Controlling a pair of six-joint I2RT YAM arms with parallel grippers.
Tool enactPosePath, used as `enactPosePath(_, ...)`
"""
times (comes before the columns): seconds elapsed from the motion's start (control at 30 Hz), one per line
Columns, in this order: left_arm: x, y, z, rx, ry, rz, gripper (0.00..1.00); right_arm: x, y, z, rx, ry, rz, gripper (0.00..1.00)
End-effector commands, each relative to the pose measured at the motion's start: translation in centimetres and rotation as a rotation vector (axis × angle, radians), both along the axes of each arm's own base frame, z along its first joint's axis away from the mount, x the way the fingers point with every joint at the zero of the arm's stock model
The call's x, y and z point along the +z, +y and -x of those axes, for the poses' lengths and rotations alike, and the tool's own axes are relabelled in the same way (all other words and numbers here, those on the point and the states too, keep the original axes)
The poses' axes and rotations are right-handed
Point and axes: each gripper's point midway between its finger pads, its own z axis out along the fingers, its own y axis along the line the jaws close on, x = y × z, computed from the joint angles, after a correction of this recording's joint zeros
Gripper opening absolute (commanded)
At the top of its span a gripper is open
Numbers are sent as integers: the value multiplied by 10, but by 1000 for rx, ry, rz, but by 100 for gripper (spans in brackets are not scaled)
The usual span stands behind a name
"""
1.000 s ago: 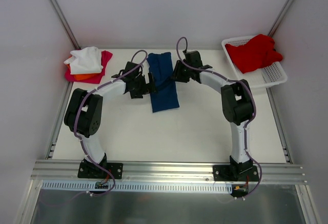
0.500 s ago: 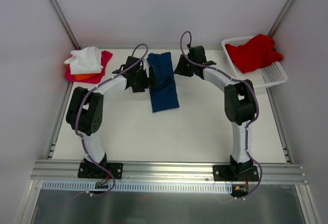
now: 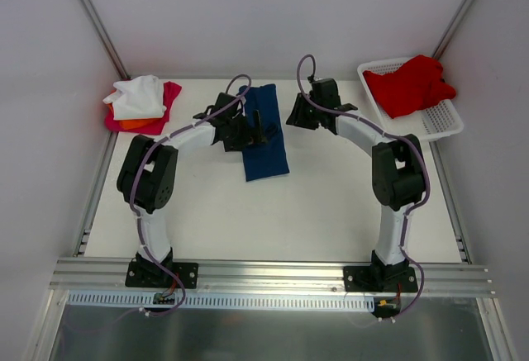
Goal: Fold and stack the t-shirts
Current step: Fold the folded rectangular tshirt in 1/3 of the way
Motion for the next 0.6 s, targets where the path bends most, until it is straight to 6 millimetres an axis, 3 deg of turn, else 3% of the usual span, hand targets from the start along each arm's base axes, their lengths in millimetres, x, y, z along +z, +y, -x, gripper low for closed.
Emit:
enactPosePath(0.0,6,-12,-6,-14,-13,30,98,36,2,0,16,-80,-36,41)
enactPosePath(0.57,0,-9,-28,-5,-57,-24,98,39,3,11,31,-84,-62,41)
